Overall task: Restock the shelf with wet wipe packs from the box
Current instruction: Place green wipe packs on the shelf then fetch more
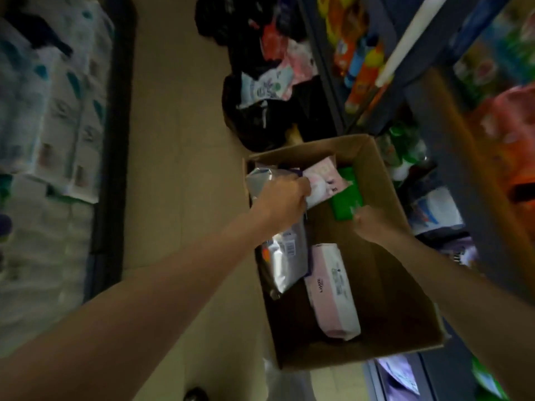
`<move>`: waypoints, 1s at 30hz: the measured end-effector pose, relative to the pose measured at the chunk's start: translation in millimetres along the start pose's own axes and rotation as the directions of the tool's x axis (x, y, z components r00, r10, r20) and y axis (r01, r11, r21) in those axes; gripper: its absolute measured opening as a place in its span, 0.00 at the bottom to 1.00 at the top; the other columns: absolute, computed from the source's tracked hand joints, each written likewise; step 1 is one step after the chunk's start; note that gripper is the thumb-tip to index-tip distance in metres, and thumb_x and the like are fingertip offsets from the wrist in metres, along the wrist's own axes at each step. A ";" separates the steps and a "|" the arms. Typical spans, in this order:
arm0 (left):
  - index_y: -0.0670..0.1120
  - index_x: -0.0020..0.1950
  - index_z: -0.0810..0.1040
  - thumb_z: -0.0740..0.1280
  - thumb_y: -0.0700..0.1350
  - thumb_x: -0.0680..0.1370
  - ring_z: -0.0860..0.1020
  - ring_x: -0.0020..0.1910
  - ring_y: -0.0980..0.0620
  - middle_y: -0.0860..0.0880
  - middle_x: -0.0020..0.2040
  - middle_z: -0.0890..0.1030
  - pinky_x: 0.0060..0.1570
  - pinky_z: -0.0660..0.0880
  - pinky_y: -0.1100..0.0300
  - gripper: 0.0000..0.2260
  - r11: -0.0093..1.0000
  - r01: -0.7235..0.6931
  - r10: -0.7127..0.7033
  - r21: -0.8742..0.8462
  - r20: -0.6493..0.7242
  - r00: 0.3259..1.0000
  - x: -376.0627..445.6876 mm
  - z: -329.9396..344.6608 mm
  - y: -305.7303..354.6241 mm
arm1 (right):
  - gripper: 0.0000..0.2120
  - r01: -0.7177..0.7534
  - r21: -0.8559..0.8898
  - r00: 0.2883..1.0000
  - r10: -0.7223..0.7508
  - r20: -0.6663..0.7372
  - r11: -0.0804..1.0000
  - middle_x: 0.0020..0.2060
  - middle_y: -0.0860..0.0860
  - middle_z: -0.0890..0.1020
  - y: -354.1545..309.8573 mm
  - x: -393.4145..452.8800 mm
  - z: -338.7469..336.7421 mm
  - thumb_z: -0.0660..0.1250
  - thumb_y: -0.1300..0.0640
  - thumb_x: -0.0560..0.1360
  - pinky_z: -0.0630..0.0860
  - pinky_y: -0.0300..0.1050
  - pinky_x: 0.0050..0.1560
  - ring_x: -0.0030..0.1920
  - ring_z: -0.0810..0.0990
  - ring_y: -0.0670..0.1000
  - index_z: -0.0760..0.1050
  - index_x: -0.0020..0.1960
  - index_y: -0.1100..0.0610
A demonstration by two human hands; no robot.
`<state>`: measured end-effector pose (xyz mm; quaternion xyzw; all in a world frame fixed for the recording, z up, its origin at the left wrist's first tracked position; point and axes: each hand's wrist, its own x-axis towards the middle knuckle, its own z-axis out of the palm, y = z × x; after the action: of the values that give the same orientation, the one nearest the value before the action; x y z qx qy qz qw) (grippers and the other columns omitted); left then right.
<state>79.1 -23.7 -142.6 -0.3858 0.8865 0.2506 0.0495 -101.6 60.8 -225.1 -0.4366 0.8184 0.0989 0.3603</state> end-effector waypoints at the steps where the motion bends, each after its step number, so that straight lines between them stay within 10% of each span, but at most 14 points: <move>1: 0.40 0.60 0.74 0.59 0.40 0.76 0.74 0.59 0.40 0.39 0.59 0.77 0.56 0.71 0.51 0.14 1.000 0.006 -0.006 -0.011 0.016 1.000 13.1 12.1 -2.9 | 0.14 -0.013 -0.017 1.000 0.013 -0.022 1.000 0.59 0.65 0.75 4.0 15.6 13.1 0.56 0.64 0.78 0.72 0.42 0.48 0.57 0.75 0.61 0.71 0.60 0.70; 4: 0.41 0.62 0.71 0.59 0.40 0.77 0.75 0.59 0.42 0.41 0.60 0.76 0.56 0.70 0.53 0.14 1.000 0.018 -0.016 -0.018 0.077 0.997 47.5 45.0 -7.6 | 0.16 0.018 -0.145 0.998 -0.027 -0.057 0.989 0.63 0.63 0.71 15.8 61.2 45.0 0.52 0.64 0.80 0.67 0.50 0.64 0.63 0.71 0.60 0.66 0.65 0.67; 14: 0.42 0.63 0.71 0.59 0.39 0.78 0.78 0.55 0.48 0.43 0.57 0.79 0.46 0.70 0.63 0.13 0.980 -0.020 0.027 -0.199 0.033 0.999 103.8 104.7 1.1 | 0.14 0.176 -0.471 0.941 -0.289 -0.179 0.864 0.60 0.58 0.75 33.8 130.8 81.8 0.55 0.66 0.78 0.70 0.47 0.59 0.60 0.73 0.56 0.72 0.61 0.63; 19: 0.42 0.66 0.69 0.59 0.39 0.79 0.78 0.54 0.47 0.44 0.56 0.79 0.46 0.70 0.62 0.15 0.981 -0.021 0.028 -0.195 0.035 0.999 82.0 85.4 11.1 | 0.10 0.303 -0.152 0.922 -0.330 -0.203 0.941 0.53 0.60 0.77 29.9 91.5 52.9 0.60 0.68 0.74 0.70 0.45 0.49 0.56 0.75 0.58 0.76 0.54 0.64; 23: 0.43 0.66 0.67 0.62 0.39 0.76 0.76 0.58 0.45 0.45 0.62 0.75 0.51 0.71 0.58 0.18 0.972 0.039 -0.021 -0.232 0.080 0.997 54.9 40.6 13.1 | 0.14 0.392 0.000 0.899 -0.383 0.211 0.920 0.29 0.50 0.68 1.2 40.5 -36.9 0.64 0.68 0.71 0.62 0.41 0.32 0.33 0.70 0.49 0.65 0.30 0.57; 30: 0.45 0.74 0.56 0.73 0.44 0.68 0.71 0.66 0.44 0.44 0.66 0.74 0.66 0.66 0.53 0.40 0.953 0.068 -0.002 -0.296 0.216 0.976 -19.3 -99.0 -12.6 | 0.07 0.507 0.369 0.699 -0.622 0.353 0.779 0.37 0.54 0.76 -121.0 -96.4 -217.1 0.64 0.68 0.74 0.75 0.37 0.44 0.40 0.77 0.47 0.71 0.39 0.60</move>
<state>112.0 -65.9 -56.3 -0.3755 0.8204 0.4218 0.0893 -81.1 -53.2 15.0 -0.5845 0.5401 -0.0189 0.6052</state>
